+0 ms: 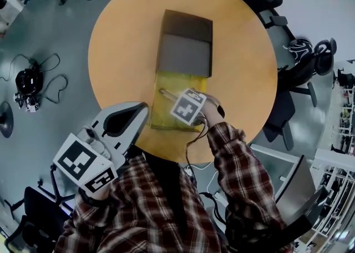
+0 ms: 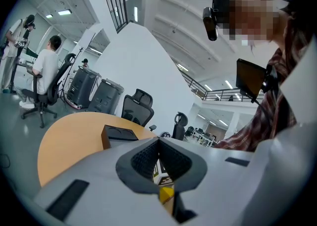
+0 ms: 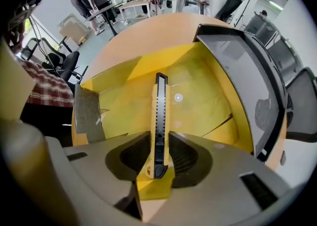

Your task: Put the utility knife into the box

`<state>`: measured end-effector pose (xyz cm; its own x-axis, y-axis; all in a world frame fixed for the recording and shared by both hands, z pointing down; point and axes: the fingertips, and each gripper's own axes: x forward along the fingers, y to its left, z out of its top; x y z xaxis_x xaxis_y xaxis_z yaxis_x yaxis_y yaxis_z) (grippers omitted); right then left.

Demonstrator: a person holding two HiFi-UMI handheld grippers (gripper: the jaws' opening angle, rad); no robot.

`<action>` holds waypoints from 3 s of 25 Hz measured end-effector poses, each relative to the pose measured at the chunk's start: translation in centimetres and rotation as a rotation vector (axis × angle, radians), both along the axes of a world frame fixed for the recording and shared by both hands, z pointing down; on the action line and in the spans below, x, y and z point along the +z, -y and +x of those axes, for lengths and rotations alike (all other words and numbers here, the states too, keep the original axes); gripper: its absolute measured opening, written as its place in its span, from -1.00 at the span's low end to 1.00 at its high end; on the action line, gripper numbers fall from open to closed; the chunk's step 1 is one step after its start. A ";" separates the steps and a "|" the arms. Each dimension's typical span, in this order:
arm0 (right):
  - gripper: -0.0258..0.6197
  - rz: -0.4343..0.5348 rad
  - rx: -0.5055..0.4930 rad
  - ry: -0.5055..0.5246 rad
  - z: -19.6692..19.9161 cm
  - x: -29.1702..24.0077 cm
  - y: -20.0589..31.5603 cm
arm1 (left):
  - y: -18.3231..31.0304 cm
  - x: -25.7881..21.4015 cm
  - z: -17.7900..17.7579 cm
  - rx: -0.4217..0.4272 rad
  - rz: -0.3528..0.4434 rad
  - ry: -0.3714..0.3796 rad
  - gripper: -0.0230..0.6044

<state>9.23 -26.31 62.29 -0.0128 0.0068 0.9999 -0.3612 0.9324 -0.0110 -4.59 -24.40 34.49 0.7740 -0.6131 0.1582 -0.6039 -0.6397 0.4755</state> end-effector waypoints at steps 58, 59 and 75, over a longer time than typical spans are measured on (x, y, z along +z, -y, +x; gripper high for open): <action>-0.89 0.832 0.799 1.121 1.8 -33.1 -3.1 | 0.0 -7.9 7.6 0.239 0.207 -0.004 -0.89; -0.89 0.829 0.798 1.121 1.7 -33.1 -3.0 | 0.1 -7.9 7.5 0.235 0.206 -0.004 -0.89; -0.89 0.789 0.771 1.133 0.7 -32.6 -2.1 | 0.3 -7.2 6.6 0.204 0.193 0.002 -0.90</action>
<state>9.88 -24.23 29.72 -0.4793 -0.8502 0.2179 -0.8733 0.4375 -0.2141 2.00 -24.67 27.26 0.8846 -0.4632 0.0552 -0.4537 -0.8269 0.3324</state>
